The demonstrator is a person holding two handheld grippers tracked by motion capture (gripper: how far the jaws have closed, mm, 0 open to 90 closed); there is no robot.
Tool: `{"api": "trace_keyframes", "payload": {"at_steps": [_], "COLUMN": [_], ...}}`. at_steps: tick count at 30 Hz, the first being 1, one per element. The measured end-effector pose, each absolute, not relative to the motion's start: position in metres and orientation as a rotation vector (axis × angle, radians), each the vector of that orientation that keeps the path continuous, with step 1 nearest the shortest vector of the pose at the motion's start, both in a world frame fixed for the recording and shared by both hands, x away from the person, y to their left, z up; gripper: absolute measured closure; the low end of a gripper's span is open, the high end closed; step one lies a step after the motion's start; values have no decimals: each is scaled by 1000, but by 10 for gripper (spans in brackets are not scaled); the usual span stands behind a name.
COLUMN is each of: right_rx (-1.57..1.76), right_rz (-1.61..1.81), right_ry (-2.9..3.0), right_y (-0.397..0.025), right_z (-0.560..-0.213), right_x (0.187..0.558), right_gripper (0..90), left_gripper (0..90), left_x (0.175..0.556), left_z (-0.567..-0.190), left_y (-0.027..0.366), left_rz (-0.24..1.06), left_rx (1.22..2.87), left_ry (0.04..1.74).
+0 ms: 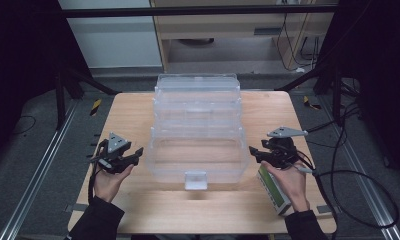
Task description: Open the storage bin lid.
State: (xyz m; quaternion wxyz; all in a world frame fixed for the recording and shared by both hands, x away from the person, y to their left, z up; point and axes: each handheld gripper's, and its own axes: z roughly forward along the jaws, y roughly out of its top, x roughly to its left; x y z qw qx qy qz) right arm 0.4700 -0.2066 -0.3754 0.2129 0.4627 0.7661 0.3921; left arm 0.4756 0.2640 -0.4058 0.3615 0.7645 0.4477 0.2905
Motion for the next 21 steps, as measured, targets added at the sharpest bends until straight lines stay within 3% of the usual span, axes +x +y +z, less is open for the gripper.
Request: {"api": "trace_keyframes", "payload": {"at_steps": [10, 21], "right_rx": [1325, 1357], "right_rz": [1034, 967], "right_ry": [2138, 2211], "right_y": [-236, -247], "right_z": [-359, -344], "right_x": [464, 455], "right_gripper": [408, 384], "left_gripper": [430, 409], "left_x": [475, 478], "left_z": [-422, -431], "left_y": [292, 297], "left_rz": [762, 771], "left_rx": [1962, 1978], "left_ry": [1240, 1279]}}
